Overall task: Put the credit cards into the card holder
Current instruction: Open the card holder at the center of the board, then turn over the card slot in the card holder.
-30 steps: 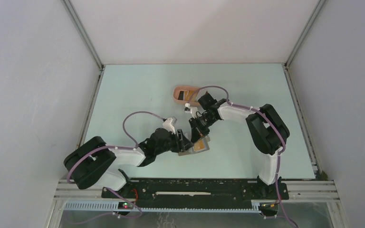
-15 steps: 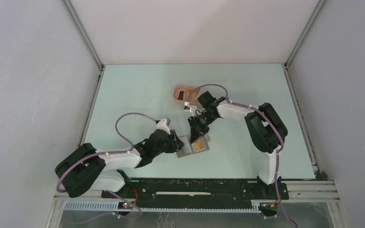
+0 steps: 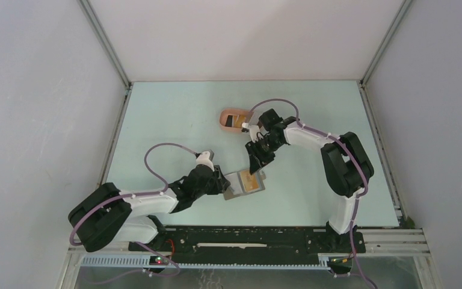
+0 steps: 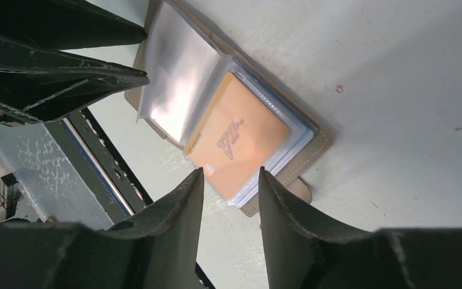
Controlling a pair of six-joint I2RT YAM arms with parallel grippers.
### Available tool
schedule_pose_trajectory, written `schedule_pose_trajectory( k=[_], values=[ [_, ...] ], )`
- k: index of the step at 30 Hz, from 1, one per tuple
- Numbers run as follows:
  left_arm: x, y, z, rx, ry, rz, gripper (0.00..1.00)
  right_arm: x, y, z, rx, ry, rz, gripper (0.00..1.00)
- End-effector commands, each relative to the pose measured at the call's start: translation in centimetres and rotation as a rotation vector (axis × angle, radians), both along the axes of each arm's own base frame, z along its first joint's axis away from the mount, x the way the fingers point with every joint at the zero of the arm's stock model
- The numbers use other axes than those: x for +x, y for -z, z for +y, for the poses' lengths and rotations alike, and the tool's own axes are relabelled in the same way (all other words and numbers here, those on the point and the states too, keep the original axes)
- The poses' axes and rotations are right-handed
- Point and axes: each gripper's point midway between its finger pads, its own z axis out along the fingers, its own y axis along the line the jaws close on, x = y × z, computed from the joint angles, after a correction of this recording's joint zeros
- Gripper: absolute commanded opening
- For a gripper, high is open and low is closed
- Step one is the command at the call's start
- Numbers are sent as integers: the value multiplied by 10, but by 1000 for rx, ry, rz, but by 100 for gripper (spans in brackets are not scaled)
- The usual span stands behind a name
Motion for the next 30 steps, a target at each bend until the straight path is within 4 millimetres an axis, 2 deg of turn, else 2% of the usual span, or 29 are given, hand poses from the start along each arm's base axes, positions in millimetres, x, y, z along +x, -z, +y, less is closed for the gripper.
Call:
schedule_pose_trajectory(
  k=[1, 13, 20, 30],
  values=[
    [-1, 7, 5, 44, 6, -3, 43, 7, 5, -4, -33, 9, -4, 48],
    [-2, 7, -1, 23, 27, 2, 42, -3, 23, -1, -35, 9, 100, 50],
    [-3, 8, -4, 15, 39, 7, 42, -7, 10, 5, 36, -2, 132, 45],
    [-3, 7, -7, 9, 48, 11, 41, 2, -5, -1, 83, 23, 123, 42]
  ],
)
